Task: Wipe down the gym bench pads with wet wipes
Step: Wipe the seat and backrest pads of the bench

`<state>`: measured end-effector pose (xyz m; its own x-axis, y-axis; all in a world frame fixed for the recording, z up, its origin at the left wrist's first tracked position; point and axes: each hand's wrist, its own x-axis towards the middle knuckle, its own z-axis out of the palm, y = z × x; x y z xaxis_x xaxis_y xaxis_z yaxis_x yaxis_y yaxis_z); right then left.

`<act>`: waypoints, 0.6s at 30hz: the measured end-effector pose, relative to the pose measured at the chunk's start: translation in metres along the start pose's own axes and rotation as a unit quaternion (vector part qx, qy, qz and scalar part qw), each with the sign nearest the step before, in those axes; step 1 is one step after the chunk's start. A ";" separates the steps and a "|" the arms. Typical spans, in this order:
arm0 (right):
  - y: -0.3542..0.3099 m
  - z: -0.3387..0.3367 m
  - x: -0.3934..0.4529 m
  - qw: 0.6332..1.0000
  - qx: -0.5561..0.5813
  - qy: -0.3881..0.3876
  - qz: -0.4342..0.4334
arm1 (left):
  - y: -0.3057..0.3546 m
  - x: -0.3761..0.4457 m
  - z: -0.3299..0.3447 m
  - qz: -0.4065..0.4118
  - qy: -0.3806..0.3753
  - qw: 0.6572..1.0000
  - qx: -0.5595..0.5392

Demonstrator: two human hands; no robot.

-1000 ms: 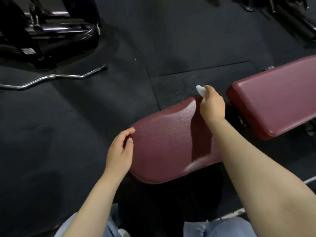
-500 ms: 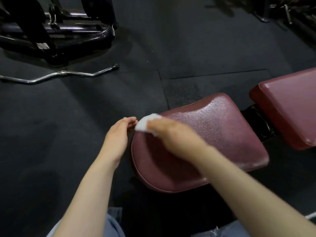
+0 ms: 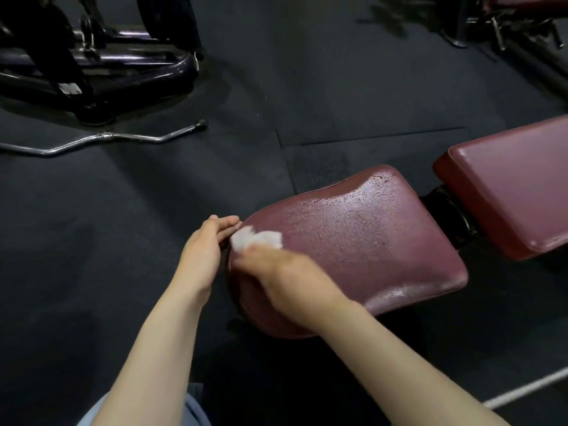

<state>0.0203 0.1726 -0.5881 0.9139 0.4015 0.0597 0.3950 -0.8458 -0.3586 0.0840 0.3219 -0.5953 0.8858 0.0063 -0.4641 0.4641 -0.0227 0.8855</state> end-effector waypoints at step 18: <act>0.010 -0.020 -0.006 0.981 -0.103 0.065 0.150 | 0.002 -0.009 0.005 0.005 0.013 1.000 0.009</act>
<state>0.0200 0.1549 -0.5734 0.9908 0.0877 0.1029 0.1055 -0.9774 -0.1830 0.0775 0.3167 -0.5895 0.8908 0.0315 -0.4534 0.4544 -0.0404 0.8899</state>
